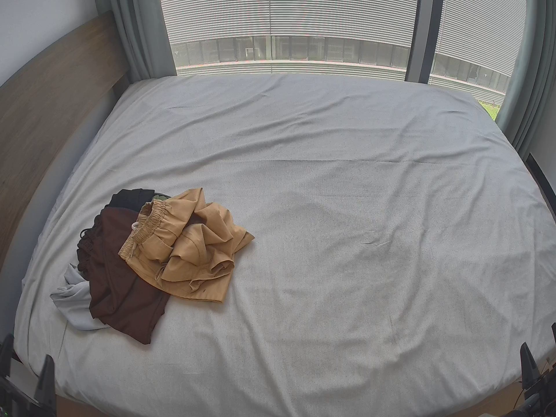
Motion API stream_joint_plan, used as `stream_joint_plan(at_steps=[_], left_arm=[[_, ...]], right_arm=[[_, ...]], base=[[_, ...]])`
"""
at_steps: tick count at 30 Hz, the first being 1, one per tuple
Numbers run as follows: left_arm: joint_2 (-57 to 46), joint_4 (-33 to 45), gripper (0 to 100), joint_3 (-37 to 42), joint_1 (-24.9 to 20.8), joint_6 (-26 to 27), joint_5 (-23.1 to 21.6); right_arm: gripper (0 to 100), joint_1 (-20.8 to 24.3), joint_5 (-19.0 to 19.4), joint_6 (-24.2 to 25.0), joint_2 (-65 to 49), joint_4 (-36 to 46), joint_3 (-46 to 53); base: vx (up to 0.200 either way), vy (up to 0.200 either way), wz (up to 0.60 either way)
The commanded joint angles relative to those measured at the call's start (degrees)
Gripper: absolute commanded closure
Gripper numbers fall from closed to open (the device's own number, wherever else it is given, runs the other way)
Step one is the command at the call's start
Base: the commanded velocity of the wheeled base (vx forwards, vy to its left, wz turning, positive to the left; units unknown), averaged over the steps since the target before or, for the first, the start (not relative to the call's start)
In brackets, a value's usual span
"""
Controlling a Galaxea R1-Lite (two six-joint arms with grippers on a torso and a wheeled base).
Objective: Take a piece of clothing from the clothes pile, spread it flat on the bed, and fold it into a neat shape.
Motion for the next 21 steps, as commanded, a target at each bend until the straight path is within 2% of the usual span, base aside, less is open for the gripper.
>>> stream_joint_plan(at_steps=[1, 5, 8, 11, 21], left_arm=[[8.6, -1.5, 0, -8.7, -0.4, -0.3, -0.3], [11.1, -1.6, 0, -7.2, -1.1, -0.7, -0.8], [15.1, -3.1, 0, -7.0, -4.1, -2.1, -1.0], [18.6, -5.4, 0, -8.0, -4.8, -3.2, -1.0], [38.8, -16.4, 0, -18.3, -6.1, -3.4, -1.7]], right_arm=[[0, 0.1, 0.0, 0.1, -0.8, 0.0, 0.8], [0, 0.1, 0.0, 0.1, -0.8, 0.0, 0.8], [0, 0.1, 0.1, 0.0, -0.8, 0.0, 0.8], [0, 0.2, 0.4, -0.3, -0.8, 0.0, 0.8], [0, 0.3, 0.6, -0.1, -0.9, 0.0, 0.8]], base=[[0.000, 0.000, 0.00], [0.000, 0.000, 0.00], [0.000, 0.000, 0.00], [0.000, 0.000, 0.00], [0.000, 0.000, 0.00]])
